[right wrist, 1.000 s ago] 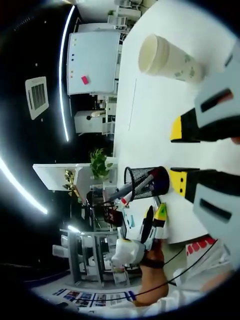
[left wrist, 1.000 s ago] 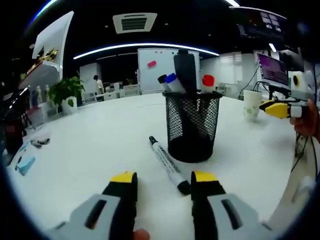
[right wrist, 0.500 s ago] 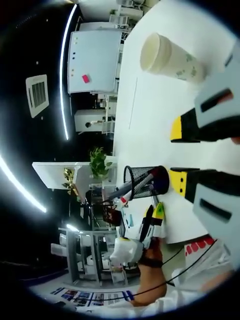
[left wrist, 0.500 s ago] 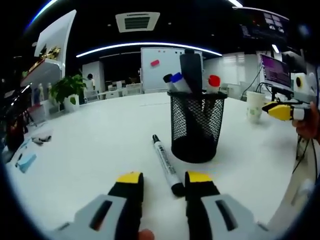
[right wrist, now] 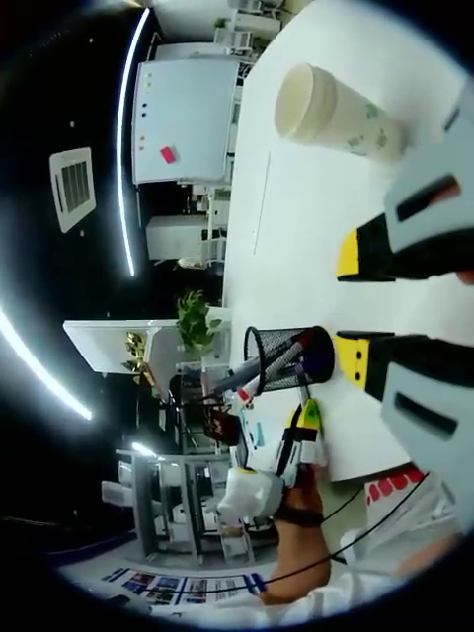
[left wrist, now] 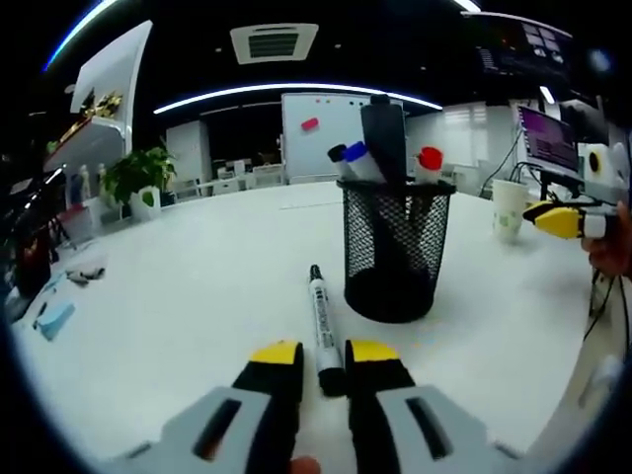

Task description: Place the scattered laser pointers and whiteboard markers into the pen holder and stack the scattered paper cups together

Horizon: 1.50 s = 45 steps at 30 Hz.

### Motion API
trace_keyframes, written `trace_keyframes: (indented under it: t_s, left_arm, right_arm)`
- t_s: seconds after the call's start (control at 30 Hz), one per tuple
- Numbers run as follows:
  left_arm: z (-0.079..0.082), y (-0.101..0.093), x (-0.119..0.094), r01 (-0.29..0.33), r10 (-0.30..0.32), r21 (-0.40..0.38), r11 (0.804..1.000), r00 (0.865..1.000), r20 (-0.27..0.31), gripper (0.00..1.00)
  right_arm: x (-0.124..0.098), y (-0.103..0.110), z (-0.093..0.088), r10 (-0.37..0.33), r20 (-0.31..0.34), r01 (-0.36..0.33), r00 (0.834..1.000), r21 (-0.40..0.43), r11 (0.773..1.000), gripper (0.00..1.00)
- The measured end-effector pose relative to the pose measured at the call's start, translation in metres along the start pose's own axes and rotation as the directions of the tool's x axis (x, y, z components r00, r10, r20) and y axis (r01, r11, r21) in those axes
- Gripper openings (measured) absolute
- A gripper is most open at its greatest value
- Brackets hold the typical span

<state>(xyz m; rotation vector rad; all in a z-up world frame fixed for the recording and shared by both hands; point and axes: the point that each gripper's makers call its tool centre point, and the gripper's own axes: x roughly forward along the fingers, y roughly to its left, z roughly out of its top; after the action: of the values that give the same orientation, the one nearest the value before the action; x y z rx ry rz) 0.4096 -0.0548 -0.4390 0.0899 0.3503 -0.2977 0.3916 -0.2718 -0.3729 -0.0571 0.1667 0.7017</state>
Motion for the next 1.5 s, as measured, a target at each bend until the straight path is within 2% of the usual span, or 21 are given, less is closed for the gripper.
trace_keyframes:
  t_s: [0.17,0.27,1.03,1.5]
  left_arm:
    - [0.0004,-0.0006,0.0,-0.004,0.004,-0.001,1.0,1.0,0.001,0.17]
    - [0.0002,-0.0005,0.0,-0.007,0.007,0.012,1.0,1.0,0.001,0.11]
    - [-0.0004,0.0002,-0.0002,0.004,-0.004,0.015,1.0,1.0,0.003,0.11]
    - [0.0001,-0.0003,-0.0036,0.017,-0.017,0.044,0.999,1.0,0.012,0.11]
  right_arm:
    - [-0.0004,0.0012,-0.0015,0.004,-0.003,-0.004,1.0,0.0,1.0,0.19]
    - [-0.0011,0.0001,-0.0018,0.0,0.001,0.0,1.0,0.006,1.0,0.19]
    - [-0.0014,0.0013,-0.0025,0.001,0.0,-0.001,1.0,0.011,1.0,0.19]
    - [-0.0013,0.0014,-0.0075,0.0,-0.014,0.0,1.0,0.011,1.0,0.19]
